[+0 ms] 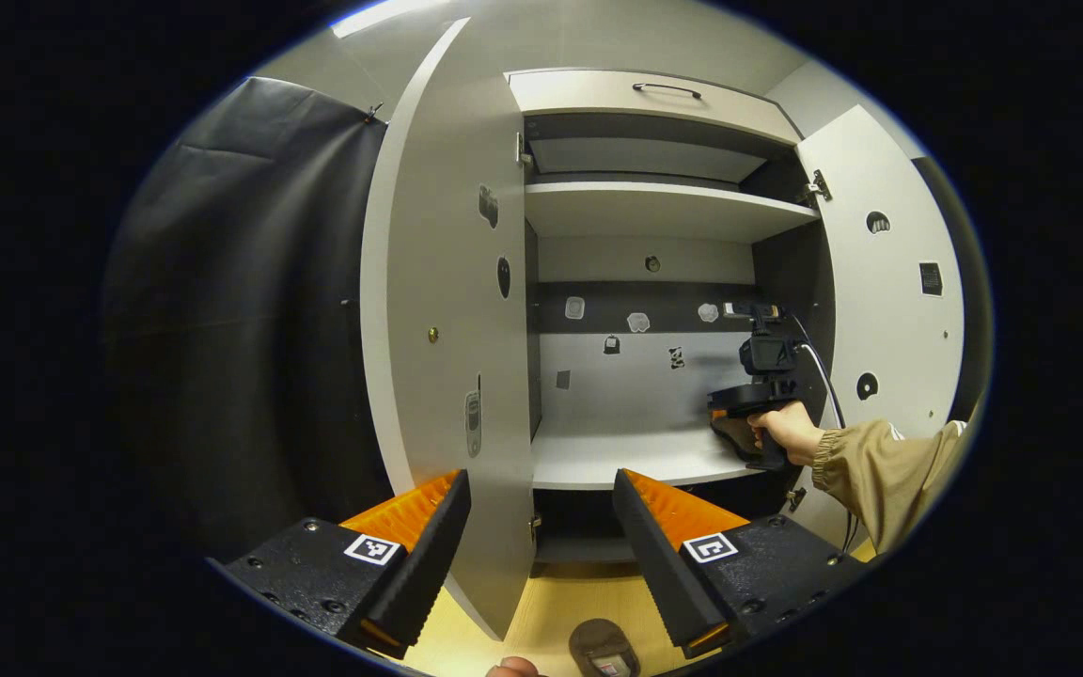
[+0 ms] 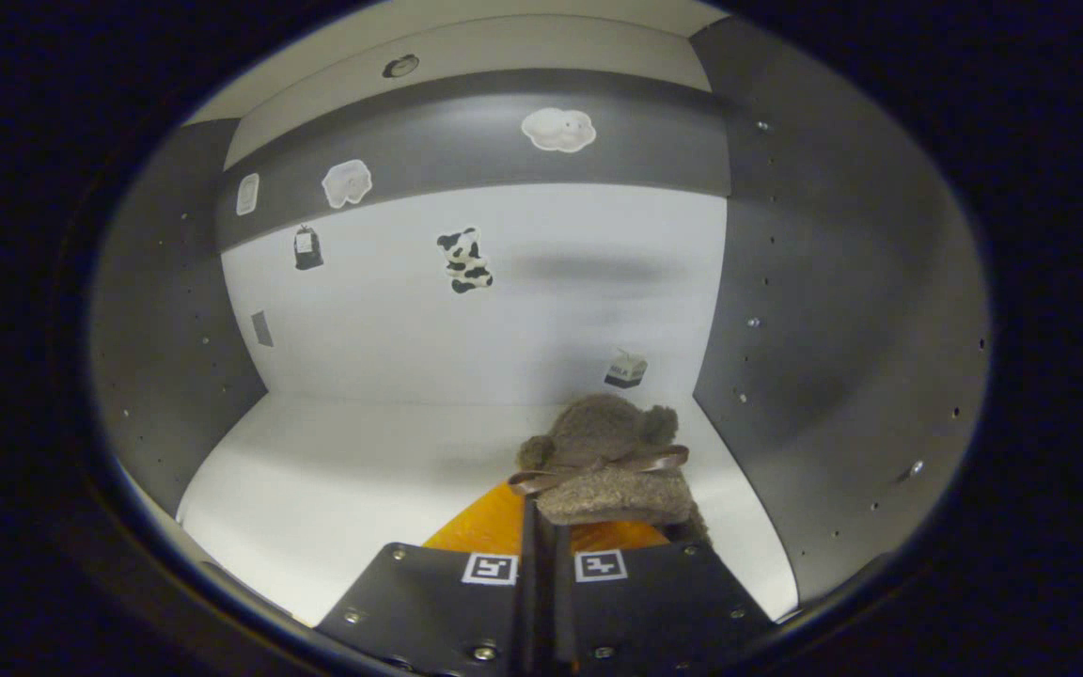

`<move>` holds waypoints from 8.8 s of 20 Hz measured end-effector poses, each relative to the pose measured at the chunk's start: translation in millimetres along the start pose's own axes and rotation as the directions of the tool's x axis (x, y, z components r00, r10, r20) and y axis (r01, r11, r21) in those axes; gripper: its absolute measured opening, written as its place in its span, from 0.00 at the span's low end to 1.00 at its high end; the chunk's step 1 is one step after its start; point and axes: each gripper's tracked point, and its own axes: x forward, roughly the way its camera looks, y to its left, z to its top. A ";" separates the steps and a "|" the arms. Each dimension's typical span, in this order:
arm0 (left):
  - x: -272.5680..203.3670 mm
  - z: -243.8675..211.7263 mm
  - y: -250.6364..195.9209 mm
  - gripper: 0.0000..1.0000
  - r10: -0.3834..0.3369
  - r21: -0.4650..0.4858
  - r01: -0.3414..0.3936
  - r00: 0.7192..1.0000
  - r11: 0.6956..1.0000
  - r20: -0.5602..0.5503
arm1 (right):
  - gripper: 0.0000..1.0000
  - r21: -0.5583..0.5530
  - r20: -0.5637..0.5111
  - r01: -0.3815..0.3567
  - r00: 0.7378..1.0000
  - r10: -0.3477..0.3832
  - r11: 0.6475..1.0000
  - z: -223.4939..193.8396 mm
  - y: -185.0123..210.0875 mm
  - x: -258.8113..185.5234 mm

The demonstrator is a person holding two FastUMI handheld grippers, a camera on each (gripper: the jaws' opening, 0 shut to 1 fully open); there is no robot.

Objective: Grab one shoe with the right hand and put it into the shoe cabinet, grab the other shoe with the left hand and put it into the shoe cabinet; then close the right door with the right hand and the left door with the left hand.

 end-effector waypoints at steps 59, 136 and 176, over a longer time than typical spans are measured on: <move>-11.1 -468.0 -63.5 0.71 -0.232 -0.225 0.089 0.608 0.970 -0.759 | 0.16 -0.116 0.464 0.054 0.886 0.006 0.992 55.5 -54.6 -447.1; 224.8 -11.5 -130.4 0.29 -0.200 -0.023 0.202 0.937 0.979 -0.288 | 0.15 0.049 0.491 0.045 0.869 -0.063 0.998 -17.4 -168.4 -526.4; -53.7 74.8 -48.5 0.94 -0.140 -0.079 0.136 0.989 0.988 -0.045 | 0.57 -0.132 0.351 -0.368 0.851 0.390 0.921 2.1 -136.9 -429.9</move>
